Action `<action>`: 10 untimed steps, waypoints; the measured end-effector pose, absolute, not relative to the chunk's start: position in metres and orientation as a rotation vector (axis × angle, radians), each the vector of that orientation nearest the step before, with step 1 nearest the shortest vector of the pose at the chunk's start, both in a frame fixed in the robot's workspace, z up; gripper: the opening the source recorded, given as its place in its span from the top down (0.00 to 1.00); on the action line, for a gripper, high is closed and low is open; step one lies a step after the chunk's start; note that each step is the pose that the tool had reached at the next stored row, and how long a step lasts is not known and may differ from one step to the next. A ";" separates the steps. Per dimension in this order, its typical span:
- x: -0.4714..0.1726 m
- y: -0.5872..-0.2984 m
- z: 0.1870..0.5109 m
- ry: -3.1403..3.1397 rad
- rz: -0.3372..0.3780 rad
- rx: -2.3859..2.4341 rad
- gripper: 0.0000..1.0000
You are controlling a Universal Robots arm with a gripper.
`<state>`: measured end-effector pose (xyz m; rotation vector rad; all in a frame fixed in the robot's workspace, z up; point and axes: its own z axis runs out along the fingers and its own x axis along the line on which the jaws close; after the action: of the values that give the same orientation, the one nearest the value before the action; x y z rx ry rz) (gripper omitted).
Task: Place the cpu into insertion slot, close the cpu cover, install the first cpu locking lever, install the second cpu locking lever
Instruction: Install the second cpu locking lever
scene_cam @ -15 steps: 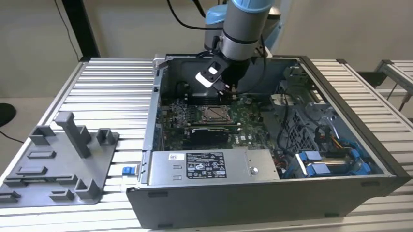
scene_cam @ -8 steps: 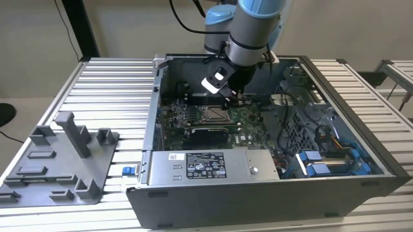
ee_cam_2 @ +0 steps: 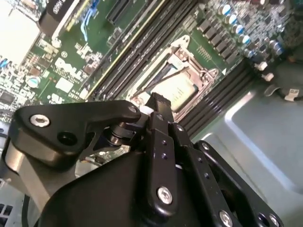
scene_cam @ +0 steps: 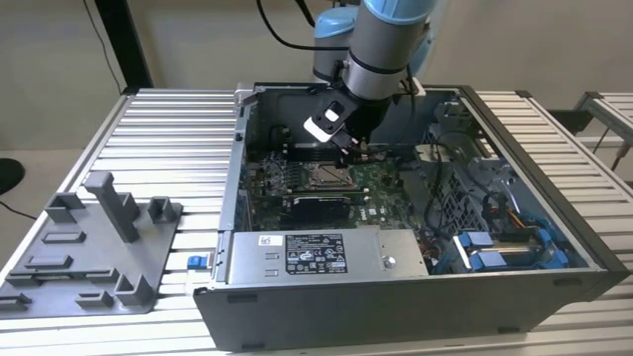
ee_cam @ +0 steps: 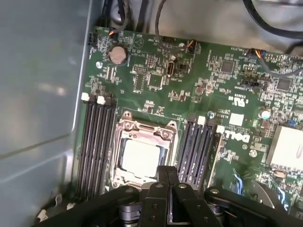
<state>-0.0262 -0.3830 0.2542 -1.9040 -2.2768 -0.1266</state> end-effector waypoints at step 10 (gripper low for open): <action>-0.054 -0.385 0.255 -2.276 -0.127 -1.905 1.00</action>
<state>-0.0535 -0.3846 0.2551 -1.9049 -2.2758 -0.1269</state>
